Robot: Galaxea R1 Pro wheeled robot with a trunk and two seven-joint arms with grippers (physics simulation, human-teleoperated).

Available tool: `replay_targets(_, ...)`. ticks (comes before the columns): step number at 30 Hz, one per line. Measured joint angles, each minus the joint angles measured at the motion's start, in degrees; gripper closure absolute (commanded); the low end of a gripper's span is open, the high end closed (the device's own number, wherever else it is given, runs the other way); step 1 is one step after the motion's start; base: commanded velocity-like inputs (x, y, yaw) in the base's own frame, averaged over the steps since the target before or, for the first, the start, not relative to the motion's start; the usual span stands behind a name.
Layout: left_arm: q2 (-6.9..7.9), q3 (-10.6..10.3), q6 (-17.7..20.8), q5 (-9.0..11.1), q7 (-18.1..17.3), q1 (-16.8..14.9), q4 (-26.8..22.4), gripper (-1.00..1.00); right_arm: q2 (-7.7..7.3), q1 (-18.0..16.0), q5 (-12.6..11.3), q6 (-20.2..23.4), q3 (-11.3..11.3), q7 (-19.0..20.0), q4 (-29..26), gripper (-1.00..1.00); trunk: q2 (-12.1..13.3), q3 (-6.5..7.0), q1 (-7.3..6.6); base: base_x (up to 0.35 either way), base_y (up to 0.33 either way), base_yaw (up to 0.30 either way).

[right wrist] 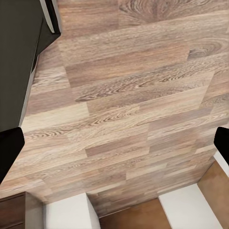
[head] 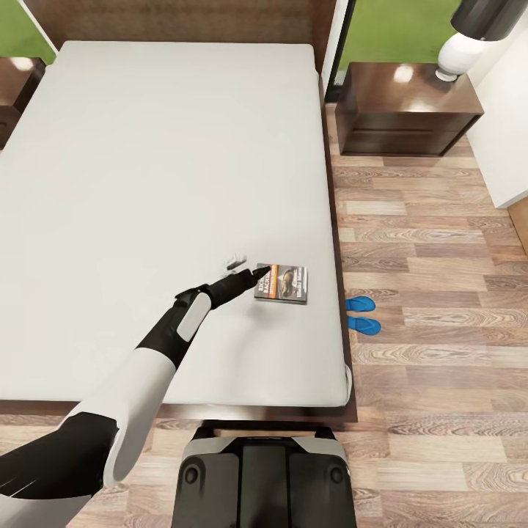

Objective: In the bedroom, move the book from the bed onto either nightstand, and place the two sandals side by side next to the bed.

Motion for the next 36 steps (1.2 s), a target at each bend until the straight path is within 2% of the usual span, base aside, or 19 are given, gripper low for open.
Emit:
replay_targets(8, -0.17, 0.0, -0.1, 0.0, 0.2, -0.1, -0.1, -1.00, 0.01, 0.0, 0.0, 0.0, 0.0, 0.0, 0.0, -1.00, 0.0, 0.00, 0.00, 0.000, 0.000, 0.000)
replay_targets(23, -0.35, 0.2, -2.2, 0.8, 3.5, -0.1, 0.4, -1.00, 0.05, 0.0, -0.1, 0.0, 0.0, 0.0, 0.0, -1.00, 0.0, 0.00, 0.00, 0.000, 0.000, 0.000)
replay_targets(26, -0.36, 0.3, -2.3, 1.7, 3.8, -0.1, 0.5, -1.00, 0.04, 0.0, 0.0, 0.0, 0.0, 0.0, 0.0, -1.00, 0.0, 0.00, 0.00, 0.000, 0.000, 0.000)
replay_targets(32, -0.24, 0.3, -2.5, 7.6, 5.0, 0.0, 1.9, -1.00, 0.02, 0.0, -0.1, 0.0, 0.0, 0.0, 0.0, -1.00, 0.0, 0.00, 0.00, 0.000, 0.000, 0.000)
replay_targets(36, -0.07, 0.2, -2.5, 9.0, 6.8, 0.0, 2.0, -1.00, 0.01, 0.0, -0.1, 0.0, 0.0, 0.0, 0.0, -1.00, 0.0, 0.00, 0.00, 0.000, 0.000, 0.000)
